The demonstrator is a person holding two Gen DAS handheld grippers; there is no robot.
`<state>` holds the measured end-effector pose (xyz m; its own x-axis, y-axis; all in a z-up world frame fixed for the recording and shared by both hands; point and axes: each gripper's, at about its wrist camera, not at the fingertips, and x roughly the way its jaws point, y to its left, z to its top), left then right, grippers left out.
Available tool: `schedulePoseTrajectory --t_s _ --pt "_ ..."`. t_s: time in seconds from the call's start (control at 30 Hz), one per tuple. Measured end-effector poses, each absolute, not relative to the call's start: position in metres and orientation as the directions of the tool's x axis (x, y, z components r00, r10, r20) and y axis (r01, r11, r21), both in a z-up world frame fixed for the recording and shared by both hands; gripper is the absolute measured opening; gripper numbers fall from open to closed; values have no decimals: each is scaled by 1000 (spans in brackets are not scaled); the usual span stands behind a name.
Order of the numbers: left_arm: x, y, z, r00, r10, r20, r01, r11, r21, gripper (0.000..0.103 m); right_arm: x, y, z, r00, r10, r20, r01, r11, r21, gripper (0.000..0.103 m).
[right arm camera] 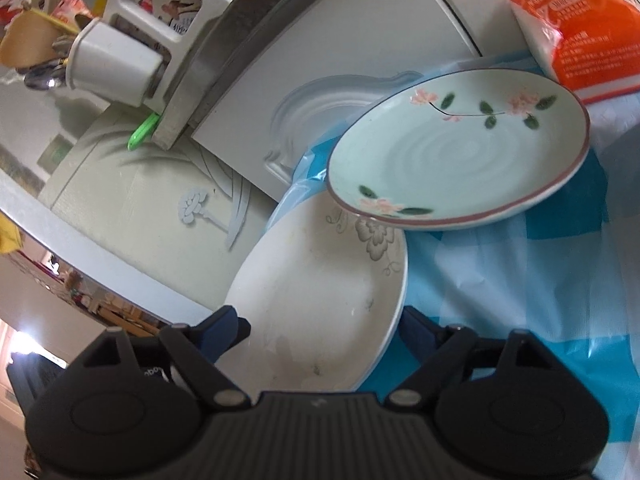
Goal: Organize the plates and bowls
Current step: 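Lift the flower-print plate and lay it onto the large white plate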
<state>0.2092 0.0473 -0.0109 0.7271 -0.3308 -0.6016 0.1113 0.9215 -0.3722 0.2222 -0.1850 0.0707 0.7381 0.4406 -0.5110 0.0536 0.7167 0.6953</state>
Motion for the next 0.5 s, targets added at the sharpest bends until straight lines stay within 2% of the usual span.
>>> schedulePoseTrajectory --t_s 0.2,0.33,0.5 --pt "196 42 -3 779 -287 -557 140 946 -291 27 219 -173 76 737 428 -523 30 752 658 86" --pt "185 42 5 797 -289 -530 158 947 -280 27 218 -171 79 743 413 -526 30 765 644 83" --pt "174 45 10 803 -297 -516 165 944 -287 28 212 -169 80 737 407 -540 33 776 630 71"
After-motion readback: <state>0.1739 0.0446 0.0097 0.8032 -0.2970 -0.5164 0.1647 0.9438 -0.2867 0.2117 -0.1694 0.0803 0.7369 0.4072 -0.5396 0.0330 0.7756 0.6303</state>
